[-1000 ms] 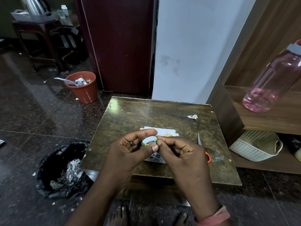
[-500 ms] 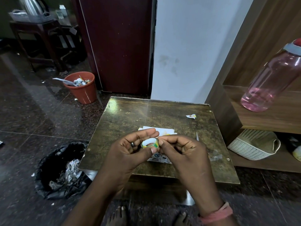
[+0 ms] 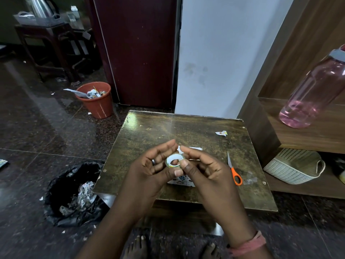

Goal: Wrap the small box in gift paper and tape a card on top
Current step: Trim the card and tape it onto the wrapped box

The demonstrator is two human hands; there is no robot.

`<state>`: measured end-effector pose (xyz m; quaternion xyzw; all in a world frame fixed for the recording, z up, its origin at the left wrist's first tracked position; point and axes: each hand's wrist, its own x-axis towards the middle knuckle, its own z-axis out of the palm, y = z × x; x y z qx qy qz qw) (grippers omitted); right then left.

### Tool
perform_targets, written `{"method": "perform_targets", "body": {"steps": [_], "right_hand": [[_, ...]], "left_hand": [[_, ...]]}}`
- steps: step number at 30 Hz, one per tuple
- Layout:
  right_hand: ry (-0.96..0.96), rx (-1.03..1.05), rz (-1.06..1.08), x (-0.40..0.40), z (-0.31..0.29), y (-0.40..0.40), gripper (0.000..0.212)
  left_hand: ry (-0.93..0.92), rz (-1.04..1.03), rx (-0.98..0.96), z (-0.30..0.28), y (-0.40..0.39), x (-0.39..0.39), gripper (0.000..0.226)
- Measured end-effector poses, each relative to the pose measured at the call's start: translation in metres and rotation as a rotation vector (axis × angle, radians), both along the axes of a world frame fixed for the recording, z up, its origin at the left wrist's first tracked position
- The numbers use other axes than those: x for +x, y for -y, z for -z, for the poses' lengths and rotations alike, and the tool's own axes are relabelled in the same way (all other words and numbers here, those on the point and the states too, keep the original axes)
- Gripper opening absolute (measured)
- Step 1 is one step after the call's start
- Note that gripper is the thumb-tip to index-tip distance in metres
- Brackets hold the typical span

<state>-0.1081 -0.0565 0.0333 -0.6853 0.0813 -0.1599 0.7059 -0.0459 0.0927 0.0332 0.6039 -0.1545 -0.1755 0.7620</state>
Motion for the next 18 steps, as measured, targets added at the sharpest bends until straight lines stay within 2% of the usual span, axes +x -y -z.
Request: {"method": "perform_targets", "body": {"steps": [5, 11, 16, 18], "right_hand": [[-0.033, 0.138, -0.02, 0.002, 0.003, 0.002, 0.039], [-0.077, 0.254, -0.003, 0.004, 0.008, 0.008, 0.033], [-0.098, 0.161, -0.014, 0.002, 0.008, 0.009, 0.029], [-0.11, 0.076, -0.025, 0.001, 0.008, 0.008, 0.038]], "left_hand": [[0.054, -0.098, 0.107, 0.001, 0.001, -0.002, 0.06], [0.057, -0.113, 0.111, 0.001, -0.003, 0.001, 0.048], [0.097, -0.104, 0.143, 0.001, -0.002, 0.0, 0.043], [0.137, -0.104, 0.19, 0.0, -0.002, -0.002, 0.042]]}}
